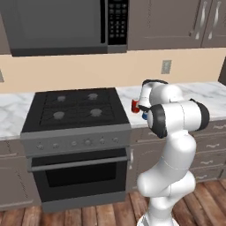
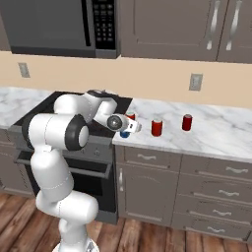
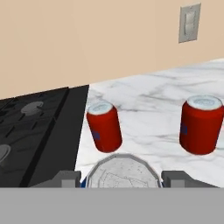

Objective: Four empty soda cans are scattered around the kitchen. Gather all the cans and cluster them next to the stove for recycling.

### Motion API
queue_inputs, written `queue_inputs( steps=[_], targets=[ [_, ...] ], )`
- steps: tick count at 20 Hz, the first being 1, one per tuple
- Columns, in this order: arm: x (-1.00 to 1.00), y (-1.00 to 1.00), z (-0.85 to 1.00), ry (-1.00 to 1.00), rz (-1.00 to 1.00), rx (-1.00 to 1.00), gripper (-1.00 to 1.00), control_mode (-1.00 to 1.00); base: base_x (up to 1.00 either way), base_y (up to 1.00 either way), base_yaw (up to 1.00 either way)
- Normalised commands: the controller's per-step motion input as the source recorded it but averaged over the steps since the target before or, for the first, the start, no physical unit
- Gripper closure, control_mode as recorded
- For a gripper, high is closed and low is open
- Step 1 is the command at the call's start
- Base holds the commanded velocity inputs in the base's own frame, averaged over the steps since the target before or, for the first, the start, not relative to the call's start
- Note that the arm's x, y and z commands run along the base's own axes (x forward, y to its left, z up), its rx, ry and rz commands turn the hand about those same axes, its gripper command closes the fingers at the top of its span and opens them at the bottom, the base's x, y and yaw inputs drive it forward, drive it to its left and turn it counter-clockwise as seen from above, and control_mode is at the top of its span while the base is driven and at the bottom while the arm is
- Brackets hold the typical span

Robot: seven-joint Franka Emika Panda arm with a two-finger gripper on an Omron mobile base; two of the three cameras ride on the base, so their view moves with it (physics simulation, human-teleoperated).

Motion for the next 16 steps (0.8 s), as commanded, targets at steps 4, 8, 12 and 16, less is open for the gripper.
queue_inputs(
  steps=[4,8,12,16],
  targets=[
    [0.00,0.00,0.00,0.00,0.00,0.00,1.00,1.00,0.20,-0.32,0.08],
    [0.00,0.00,0.00,0.00,0.00,0.00,1.00,1.00,0.23,-0.36,0.06],
    [0.00,0.00,0.00,0.00,0.00,0.00,1.00,1.00,0.31,-0.43,0.06],
    [0.00,0.00,0.00,0.00,0.00,0.00,1.00,1.00,0.31,-0.34,0.06]
  ],
)
